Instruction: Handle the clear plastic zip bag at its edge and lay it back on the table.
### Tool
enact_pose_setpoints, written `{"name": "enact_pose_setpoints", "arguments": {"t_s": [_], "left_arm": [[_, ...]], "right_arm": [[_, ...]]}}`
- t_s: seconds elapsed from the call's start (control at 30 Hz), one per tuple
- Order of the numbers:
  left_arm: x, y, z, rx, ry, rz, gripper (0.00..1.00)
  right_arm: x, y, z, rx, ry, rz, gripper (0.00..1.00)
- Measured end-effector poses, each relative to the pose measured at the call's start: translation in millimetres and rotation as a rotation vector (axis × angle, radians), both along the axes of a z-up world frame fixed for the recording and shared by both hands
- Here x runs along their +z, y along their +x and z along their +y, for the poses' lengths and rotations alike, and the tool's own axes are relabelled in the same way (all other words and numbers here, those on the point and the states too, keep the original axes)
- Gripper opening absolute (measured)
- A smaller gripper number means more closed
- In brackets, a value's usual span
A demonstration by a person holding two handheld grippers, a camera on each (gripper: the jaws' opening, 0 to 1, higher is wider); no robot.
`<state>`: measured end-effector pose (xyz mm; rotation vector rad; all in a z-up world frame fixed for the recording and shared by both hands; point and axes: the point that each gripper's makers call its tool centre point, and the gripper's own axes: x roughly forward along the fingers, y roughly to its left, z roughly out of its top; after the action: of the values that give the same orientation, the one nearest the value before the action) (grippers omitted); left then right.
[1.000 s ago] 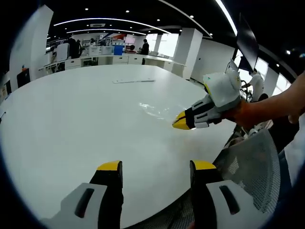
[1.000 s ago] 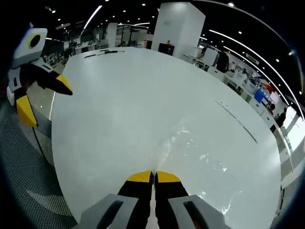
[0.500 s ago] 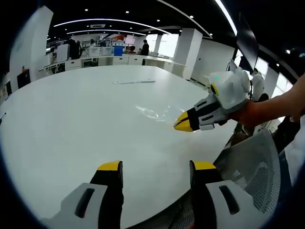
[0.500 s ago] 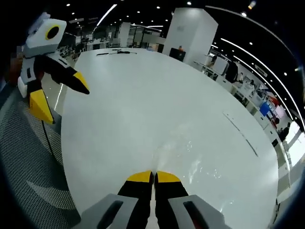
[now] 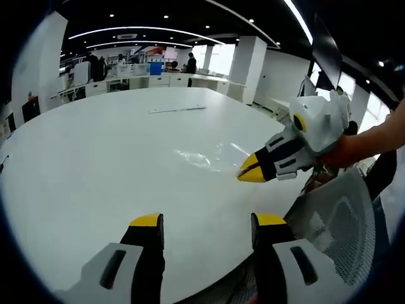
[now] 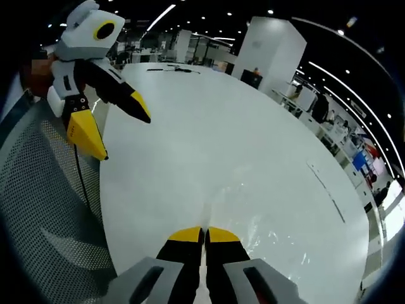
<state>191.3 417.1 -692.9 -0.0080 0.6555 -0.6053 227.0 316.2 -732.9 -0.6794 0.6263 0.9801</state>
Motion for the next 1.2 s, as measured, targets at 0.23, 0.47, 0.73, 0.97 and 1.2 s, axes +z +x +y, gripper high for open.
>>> {"name": "enact_pose_setpoints", "arguments": {"t_s": [0.23,0.47,0.73,0.97,1.2], "left_arm": [[0.2,1.8,0.4,-0.007,0.012,-0.005,0.54],[-1.0,3.6,2.7,0.0,0.01,0.0,0.54],[0.3,4.3,3.6,0.015,-0.002,0.007,0.54],[-0.7,8.4,4.3,0.013,0.006,0.003,0.54],[-5.6,18.4,6.4,-0.018,0.069,-0.025,0.53]], "right_arm": [[7.5,-6.0,1.8,0.018,0.013,0.002,0.0],[11.7,-10.9,2.4,0.078,-0.007,-0.004,0.0],[15.3,-17.5,4.9,0.134,-0.026,-0.018,0.0],[16.4,-23.0,5.6,0.168,-0.035,-0.017,0.0],[18.7,-25.0,6.2,0.181,-0.029,-0.009,0.0]]}}
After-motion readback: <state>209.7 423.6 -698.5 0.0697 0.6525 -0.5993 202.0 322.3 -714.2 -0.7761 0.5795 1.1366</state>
